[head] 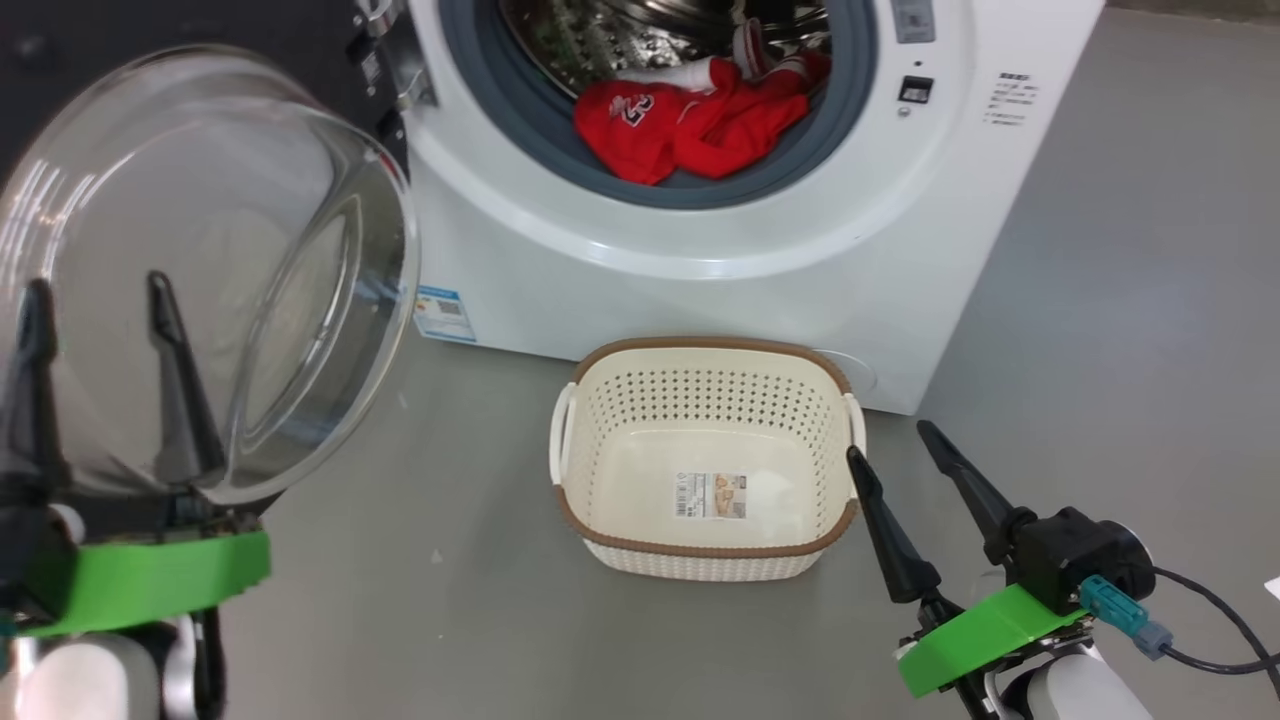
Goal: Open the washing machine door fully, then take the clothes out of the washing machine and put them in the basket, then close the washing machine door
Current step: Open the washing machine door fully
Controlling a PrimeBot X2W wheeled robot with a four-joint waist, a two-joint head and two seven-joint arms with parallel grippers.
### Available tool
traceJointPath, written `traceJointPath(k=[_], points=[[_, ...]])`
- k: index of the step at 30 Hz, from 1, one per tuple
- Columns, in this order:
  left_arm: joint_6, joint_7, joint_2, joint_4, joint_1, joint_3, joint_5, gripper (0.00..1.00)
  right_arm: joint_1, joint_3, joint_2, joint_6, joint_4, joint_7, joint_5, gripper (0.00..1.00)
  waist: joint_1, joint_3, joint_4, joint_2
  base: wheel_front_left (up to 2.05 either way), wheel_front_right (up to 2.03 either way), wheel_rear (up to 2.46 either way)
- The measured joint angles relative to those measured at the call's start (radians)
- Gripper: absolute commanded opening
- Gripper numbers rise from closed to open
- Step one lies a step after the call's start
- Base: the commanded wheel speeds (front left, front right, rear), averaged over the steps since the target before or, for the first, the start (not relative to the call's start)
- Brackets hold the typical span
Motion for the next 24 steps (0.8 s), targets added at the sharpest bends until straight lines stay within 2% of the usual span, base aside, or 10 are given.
traceJointPath(k=[3, 7, 10, 13, 18, 24], points=[[-0.018, 0.0, -0.013, -0.032, 0.006, -0.034, 0.004, 1.0, 0.0, -0.01, 0.0, 0.0, -0.009, -0.001, 0.0, 1.0, 0.0, -0.009, -0.027, 0.0, 0.0, 0.0, 0.0], [-0.019, 0.0, -0.031, -0.059, 0.031, -0.055, 0.007, 1.0, -0.002, -0.038, 0.001, 0.0, -0.021, -0.001, 0.002, 1.0, 0.0, -0.015, -0.066, 0.0001, 0.0, 0.0, 0.0], [-0.049, -0.001, -0.03, -0.058, 0.057, -0.073, 0.007, 1.0, -0.012, -0.061, 0.002, 0.0, -0.032, -0.001, 0.002, 1.0, 0.0001, -0.017, -0.097, 0.0001, 0.0, 0.0, 0.0], [-0.061, 0.0, -0.03, -0.053, 0.067, -0.096, 0.009, 1.0, -0.021, -0.086, 0.002, 0.0, -0.047, -0.002, 0.002, 1.0, 0.0, -0.015, -0.127, 0.0, 0.0, 0.0, 0.0], [-0.06, -0.001, -0.035, -0.047, 0.079, -0.103, 0.015, 1.0, -0.021, -0.105, 0.001, 0.0, -0.068, -0.004, -0.004, 1.0, 0.0001, -0.012, -0.165, 0.0, 0.0, 0.0, 0.0], [-0.05, 0.0, -0.049, -0.055, 0.168, -0.098, -0.003, 1.0, -0.022, -0.108, 0.002, 0.0, -0.118, -0.004, -0.025, 1.0, 0.0, -0.011, -0.219, 0.0, 0.0, 0.0, 0.0]])
